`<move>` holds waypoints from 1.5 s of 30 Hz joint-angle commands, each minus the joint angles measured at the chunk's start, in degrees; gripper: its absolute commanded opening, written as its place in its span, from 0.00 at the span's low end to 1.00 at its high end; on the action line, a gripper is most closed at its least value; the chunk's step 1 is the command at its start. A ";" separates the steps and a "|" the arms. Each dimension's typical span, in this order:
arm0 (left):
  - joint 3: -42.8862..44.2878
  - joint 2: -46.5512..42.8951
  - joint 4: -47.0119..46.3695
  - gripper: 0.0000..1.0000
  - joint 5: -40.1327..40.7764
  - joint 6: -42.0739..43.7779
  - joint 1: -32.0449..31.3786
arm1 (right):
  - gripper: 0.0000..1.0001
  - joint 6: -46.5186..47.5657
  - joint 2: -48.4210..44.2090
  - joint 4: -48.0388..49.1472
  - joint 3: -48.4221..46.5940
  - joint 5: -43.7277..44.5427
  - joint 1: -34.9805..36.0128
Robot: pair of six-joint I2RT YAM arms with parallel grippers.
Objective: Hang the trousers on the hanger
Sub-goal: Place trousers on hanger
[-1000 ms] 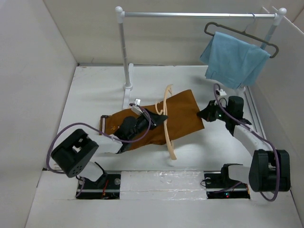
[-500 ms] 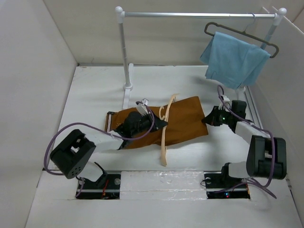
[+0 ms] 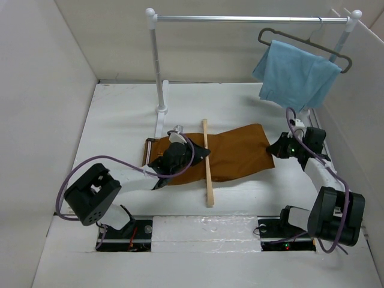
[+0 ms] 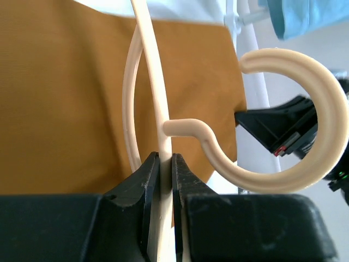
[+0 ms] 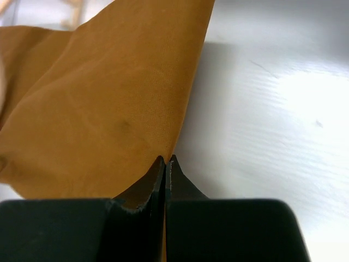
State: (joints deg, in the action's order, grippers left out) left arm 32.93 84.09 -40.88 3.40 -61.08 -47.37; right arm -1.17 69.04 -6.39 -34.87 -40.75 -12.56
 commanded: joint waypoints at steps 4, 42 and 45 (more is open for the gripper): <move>-4.45 -6.49 2.39 0.00 5.48 -1.50 0.88 | 0.00 3.28 -0.30 0.15 -0.90 -1.00 -4.23; 45.11 -9.13 22.07 0.00 -5.85 14.94 1.14 | 0.85 -30.47 -10.51 1.37 -30.34 24.49 48.15; 46.09 -8.77 22.08 0.00 -7.96 14.15 1.67 | 0.85 -31.88 -7.96 4.72 -30.25 24.23 49.55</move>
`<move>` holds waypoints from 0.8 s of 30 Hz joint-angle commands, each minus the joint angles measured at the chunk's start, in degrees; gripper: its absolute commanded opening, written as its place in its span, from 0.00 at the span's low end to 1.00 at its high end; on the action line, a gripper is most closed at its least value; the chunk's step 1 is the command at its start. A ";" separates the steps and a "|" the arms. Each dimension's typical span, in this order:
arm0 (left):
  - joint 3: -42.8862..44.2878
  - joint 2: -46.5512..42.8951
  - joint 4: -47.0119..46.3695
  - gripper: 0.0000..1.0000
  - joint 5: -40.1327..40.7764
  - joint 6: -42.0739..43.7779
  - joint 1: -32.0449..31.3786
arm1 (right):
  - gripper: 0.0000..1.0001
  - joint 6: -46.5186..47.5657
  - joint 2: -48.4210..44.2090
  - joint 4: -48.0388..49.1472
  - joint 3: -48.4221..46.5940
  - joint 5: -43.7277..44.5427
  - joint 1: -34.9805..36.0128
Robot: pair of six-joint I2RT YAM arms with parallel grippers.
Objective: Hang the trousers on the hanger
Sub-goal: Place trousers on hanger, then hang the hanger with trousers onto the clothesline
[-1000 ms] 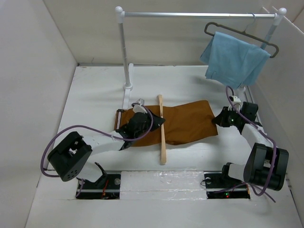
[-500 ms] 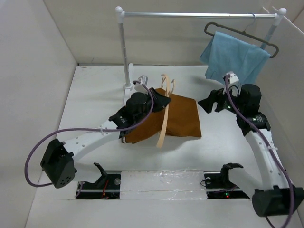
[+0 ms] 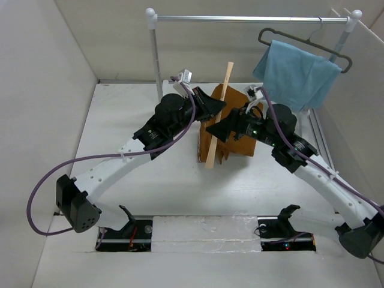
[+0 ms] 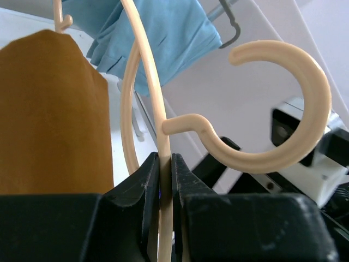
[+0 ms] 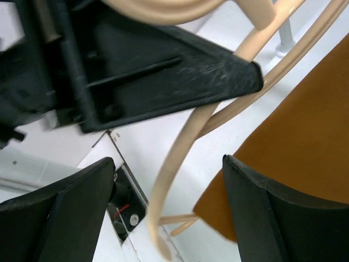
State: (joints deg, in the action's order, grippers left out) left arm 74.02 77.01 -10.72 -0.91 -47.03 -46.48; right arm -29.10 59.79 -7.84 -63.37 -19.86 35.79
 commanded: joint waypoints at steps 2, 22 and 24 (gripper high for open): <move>4.47 -1.95 -8.35 0.00 -4.45 0.00 0.78 | 0.83 -3.94 3.57 7.31 -1.84 2.81 1.91; 15.71 -1.87 5.51 0.56 -10.96 6.76 7.10 | 0.00 -7.99 6.73 16.97 -9.37 1.24 -9.41; 17.73 -2.92 7.28 0.99 -10.09 8.43 7.63 | 0.00 -7.90 9.97 16.80 -12.46 -0.09 -12.39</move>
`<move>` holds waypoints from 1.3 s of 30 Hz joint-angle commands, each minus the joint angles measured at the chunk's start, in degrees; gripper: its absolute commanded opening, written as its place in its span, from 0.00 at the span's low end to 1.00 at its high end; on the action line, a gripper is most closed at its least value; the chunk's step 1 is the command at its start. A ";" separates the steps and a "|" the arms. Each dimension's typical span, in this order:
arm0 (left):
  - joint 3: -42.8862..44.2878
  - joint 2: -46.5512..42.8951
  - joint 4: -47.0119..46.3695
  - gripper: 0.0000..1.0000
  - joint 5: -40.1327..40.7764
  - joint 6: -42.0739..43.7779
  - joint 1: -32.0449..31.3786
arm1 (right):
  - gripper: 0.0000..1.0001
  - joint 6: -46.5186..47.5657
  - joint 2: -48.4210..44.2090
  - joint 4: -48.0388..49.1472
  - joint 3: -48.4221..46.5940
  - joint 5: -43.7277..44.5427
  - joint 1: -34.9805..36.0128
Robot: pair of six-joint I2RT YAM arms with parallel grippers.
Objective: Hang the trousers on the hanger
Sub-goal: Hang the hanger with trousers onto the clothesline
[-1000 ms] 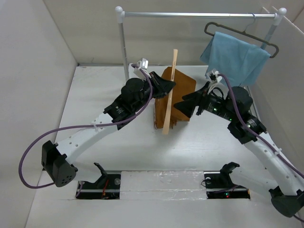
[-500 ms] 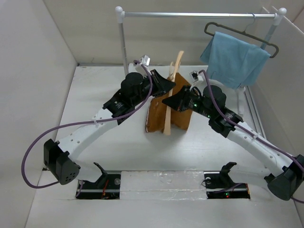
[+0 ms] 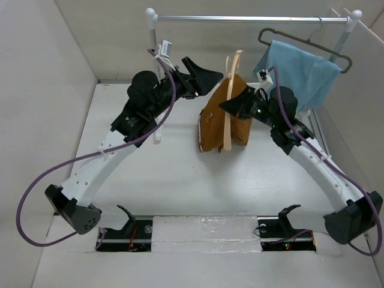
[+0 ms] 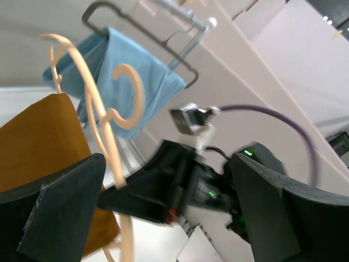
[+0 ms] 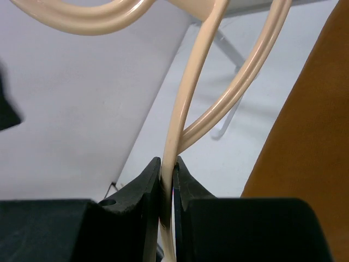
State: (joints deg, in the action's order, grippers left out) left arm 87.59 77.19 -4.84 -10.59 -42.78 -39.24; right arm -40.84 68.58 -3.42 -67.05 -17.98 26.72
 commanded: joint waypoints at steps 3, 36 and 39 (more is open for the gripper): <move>4.26 -5.72 4.04 0.99 1.70 6.22 0.40 | 0.00 3.40 6.63 13.43 -14.76 -5.74 -5.44; -24.23 -25.16 16.97 0.99 12.78 6.84 0.40 | 0.55 -8.64 25.65 23.99 -27.25 -13.22 -16.52; -20.47 -24.11 19.60 0.99 15.15 8.50 0.40 | 1.00 6.34 23.98 7.87 -29.80 -13.67 -17.57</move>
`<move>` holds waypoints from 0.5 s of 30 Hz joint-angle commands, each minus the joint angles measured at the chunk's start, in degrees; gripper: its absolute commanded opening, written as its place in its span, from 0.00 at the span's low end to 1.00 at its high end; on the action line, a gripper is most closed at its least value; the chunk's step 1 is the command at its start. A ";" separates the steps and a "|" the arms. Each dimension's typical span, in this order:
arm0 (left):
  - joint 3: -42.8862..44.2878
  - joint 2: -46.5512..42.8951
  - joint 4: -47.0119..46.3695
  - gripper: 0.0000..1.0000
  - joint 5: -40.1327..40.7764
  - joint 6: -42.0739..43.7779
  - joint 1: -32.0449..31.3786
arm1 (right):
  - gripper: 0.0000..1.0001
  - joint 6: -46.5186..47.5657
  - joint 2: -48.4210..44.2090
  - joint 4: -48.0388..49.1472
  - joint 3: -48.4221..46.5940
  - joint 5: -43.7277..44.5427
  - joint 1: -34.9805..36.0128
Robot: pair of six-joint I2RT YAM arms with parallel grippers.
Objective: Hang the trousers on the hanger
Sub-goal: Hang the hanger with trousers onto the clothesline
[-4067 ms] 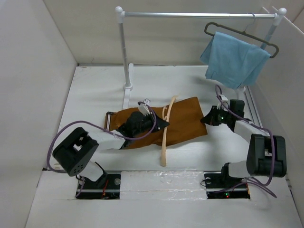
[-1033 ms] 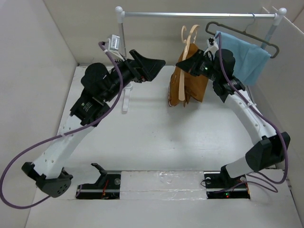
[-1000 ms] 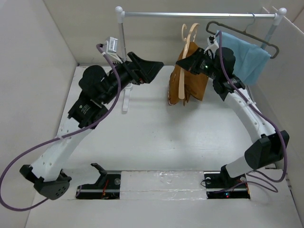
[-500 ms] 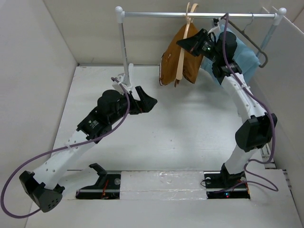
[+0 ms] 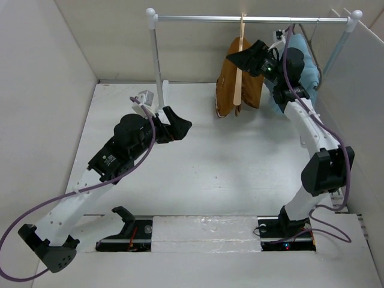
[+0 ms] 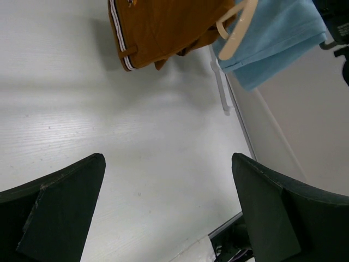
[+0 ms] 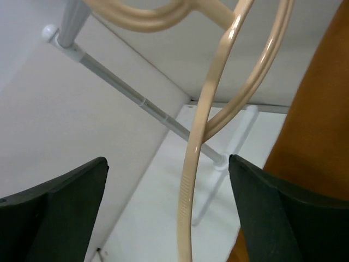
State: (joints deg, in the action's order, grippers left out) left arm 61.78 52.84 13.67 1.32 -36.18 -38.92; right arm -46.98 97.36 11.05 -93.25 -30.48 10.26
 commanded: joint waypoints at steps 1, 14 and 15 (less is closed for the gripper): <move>6.41 1.12 2.40 0.99 3.77 2.52 0.07 | 1.00 14.70 -5.33 -8.05 -4.30 -1.16 -1.12; 16.01 1.84 10.41 0.99 7.47 7.62 0.07 | 1.00 40.02 -30.98 -24.75 7.01 6.48 -3.60; 14.35 1.22 10.93 0.99 6.77 6.84 0.07 | 1.00 42.30 -33.79 -25.72 12.95 6.83 -2.45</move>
State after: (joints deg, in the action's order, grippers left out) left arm 77.87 56.53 22.48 8.34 -30.02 -38.89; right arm -14.13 69.32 -8.93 -87.24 -24.99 5.37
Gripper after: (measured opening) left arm 0.986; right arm 0.998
